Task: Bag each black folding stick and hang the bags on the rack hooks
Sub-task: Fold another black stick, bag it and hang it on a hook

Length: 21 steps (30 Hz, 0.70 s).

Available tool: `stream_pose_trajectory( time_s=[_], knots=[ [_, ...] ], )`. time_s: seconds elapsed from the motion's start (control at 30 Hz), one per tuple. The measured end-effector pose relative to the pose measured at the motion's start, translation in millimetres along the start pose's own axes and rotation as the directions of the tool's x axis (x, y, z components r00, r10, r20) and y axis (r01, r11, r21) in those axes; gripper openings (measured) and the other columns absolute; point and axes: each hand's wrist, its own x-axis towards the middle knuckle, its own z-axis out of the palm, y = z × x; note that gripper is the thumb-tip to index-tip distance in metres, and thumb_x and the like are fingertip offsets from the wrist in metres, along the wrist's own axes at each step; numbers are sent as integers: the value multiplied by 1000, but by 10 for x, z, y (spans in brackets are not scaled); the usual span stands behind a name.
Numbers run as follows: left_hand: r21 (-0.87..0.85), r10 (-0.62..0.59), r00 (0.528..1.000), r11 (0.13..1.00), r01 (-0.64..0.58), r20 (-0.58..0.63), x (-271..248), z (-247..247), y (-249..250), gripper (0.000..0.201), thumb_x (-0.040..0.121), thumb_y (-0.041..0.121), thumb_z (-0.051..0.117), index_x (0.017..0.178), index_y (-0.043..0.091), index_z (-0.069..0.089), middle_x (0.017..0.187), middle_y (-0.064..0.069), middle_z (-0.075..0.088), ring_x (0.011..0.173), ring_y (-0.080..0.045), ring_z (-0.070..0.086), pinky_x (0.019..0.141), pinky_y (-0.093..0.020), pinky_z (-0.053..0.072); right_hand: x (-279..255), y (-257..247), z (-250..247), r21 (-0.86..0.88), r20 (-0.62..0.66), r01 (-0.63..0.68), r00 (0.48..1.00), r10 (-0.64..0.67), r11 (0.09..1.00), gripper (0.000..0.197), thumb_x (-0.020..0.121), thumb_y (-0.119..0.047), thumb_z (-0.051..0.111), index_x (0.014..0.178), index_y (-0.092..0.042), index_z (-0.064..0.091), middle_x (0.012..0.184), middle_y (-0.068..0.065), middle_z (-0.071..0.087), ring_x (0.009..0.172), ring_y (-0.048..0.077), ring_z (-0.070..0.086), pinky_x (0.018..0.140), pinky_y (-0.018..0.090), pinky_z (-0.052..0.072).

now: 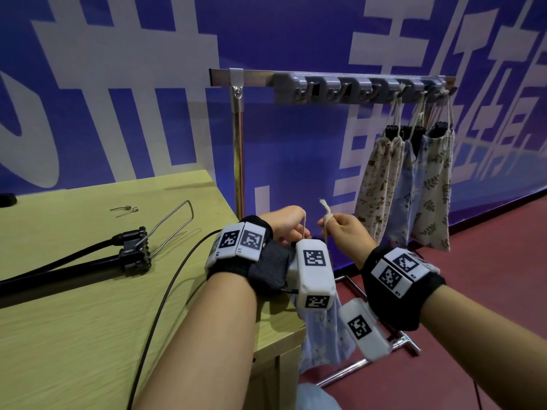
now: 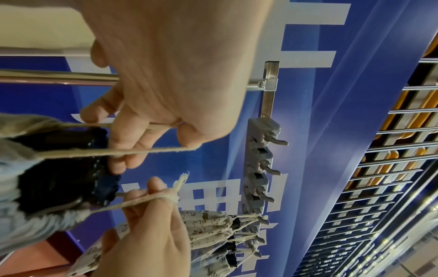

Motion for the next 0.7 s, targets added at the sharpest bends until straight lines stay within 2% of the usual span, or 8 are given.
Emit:
stream_pose_trajectory(
  time_s=[0.1,0.17,0.3,0.4,0.47,0.5,0.57,0.7],
  knots=[
    [20,-5,999,1000,4,42,-67,-3,38,42,97,22,23,85,1,58,87,-10,64,101,-27,55,95,-32,40,7,-53,20,24,-22,-6,1000,6,1000,32,102,-20,34,84,-5,57,60,1,49,57,12,46,62,25,39],
    [6,7,998,1000,-7,61,-121,6,55,41,100,27,24,107,-1,53,99,-13,62,102,-26,57,93,-30,40,17,-107,32,98,0,-48,999,48,994,39,102,-19,31,75,-9,57,56,2,45,54,16,43,64,30,37],
    [-77,37,998,996,-41,-46,-80,-1,62,36,96,21,22,92,2,53,83,-8,61,66,-14,54,69,-28,37,-19,-242,20,350,42,-149,989,143,925,27,95,-1,34,86,-2,58,54,4,33,47,16,35,49,23,34],
    [-153,52,989,985,-74,-140,-85,-18,55,30,95,13,22,101,-1,48,85,-11,65,47,-5,60,62,-25,35,-29,-287,5,383,46,-179,984,175,906,25,94,2,31,91,-5,55,56,3,33,37,9,32,42,19,30],
    [-162,93,982,980,-120,-164,-106,-25,66,28,95,9,25,104,0,50,84,-14,71,66,-8,63,56,-20,36,-31,-298,-19,345,40,-168,986,165,923,27,90,4,33,85,-7,56,54,1,35,35,7,32,43,19,28],
    [-157,123,977,976,-151,-174,-116,-28,78,27,96,6,30,107,-1,53,95,-18,71,73,-8,61,52,-16,38,-32,-301,-32,324,48,-157,988,150,933,27,89,5,36,79,-9,57,52,1,35,37,7,31,43,19,27],
    [-165,176,963,964,-211,-202,-155,-19,115,29,92,-1,44,119,-6,55,114,-18,65,71,-4,53,45,-8,38,-36,-309,-51,298,72,-134,990,118,945,28,89,2,42,67,-9,56,51,2,34,41,11,30,44,20,26],
    [-282,90,971,947,-152,-220,-123,-3,115,31,89,3,36,116,9,51,67,1,69,67,-11,45,69,-27,36,-46,-284,-43,213,62,-84,995,72,973,30,88,5,38,65,-5,55,55,7,49,48,18,41,52,27,38]
  ],
)
